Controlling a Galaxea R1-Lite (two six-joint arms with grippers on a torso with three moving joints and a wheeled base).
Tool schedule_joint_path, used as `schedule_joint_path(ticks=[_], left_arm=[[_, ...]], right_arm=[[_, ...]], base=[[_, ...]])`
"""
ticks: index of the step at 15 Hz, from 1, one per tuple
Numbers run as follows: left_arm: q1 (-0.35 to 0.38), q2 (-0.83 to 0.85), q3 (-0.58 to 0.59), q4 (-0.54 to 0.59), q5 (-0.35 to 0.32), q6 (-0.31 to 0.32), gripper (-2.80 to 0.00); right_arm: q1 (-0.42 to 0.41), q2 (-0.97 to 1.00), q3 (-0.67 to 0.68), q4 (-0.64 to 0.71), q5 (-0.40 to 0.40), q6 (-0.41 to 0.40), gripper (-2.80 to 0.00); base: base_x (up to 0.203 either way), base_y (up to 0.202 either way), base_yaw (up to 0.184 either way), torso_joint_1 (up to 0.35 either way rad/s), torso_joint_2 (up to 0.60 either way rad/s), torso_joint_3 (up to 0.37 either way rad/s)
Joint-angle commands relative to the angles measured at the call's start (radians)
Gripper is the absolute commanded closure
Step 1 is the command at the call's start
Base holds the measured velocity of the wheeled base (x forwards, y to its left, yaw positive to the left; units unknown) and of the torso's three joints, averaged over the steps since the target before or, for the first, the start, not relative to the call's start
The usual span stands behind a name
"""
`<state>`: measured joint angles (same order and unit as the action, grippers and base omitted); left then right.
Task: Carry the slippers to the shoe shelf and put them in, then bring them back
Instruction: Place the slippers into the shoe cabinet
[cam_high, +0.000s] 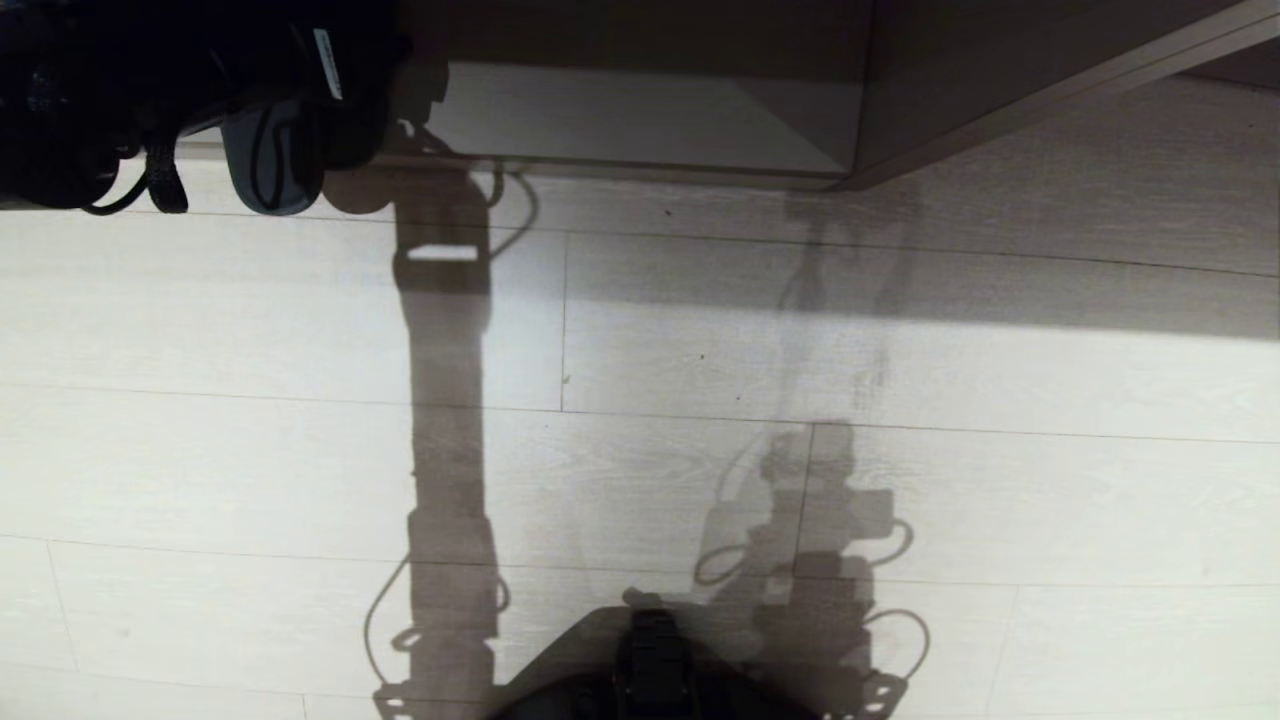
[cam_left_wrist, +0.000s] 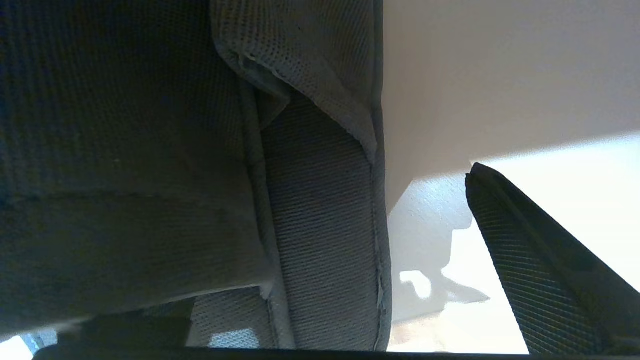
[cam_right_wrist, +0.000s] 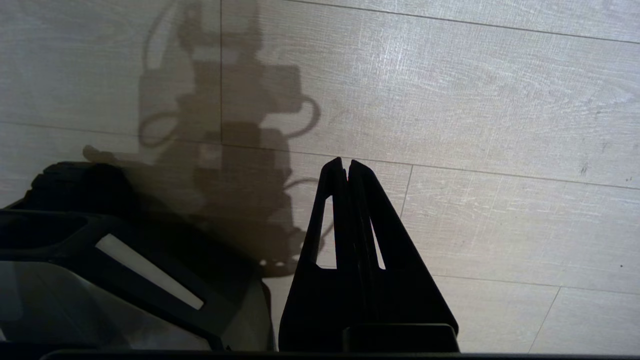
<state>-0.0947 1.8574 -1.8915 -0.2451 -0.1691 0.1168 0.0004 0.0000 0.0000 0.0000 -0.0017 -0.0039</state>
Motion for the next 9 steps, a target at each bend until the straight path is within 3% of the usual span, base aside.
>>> schedule_joint_path(ticks=[1, 5, 9], left_arm=[[0.000, -0.001, -0.001, -0.030, 0.000, 0.001, -2.80], [0.000, 0.000, 0.000, -0.075, 0.065, 0.001, -2.80], [0.003, -0.002, 0.009, -0.118, 0.083, 0.030, -2.80]], right_arm=[[0.001, 0.000, 0.000, 0.000, 0.000, -0.001, 0.00], [0.000, 0.000, 0.000, 0.000, 0.000, -0.001, 0.00], [0.000, 0.001, 0.000, 0.000, 0.000, -0.001, 0.00]], base=[[0.000, 0.000, 0.000, 0.000, 0.00, 0.000], [0.000, 0.000, 0.000, 0.000, 0.00, 0.000], [0.000, 0.000, 0.000, 0.000, 0.00, 0.000]])
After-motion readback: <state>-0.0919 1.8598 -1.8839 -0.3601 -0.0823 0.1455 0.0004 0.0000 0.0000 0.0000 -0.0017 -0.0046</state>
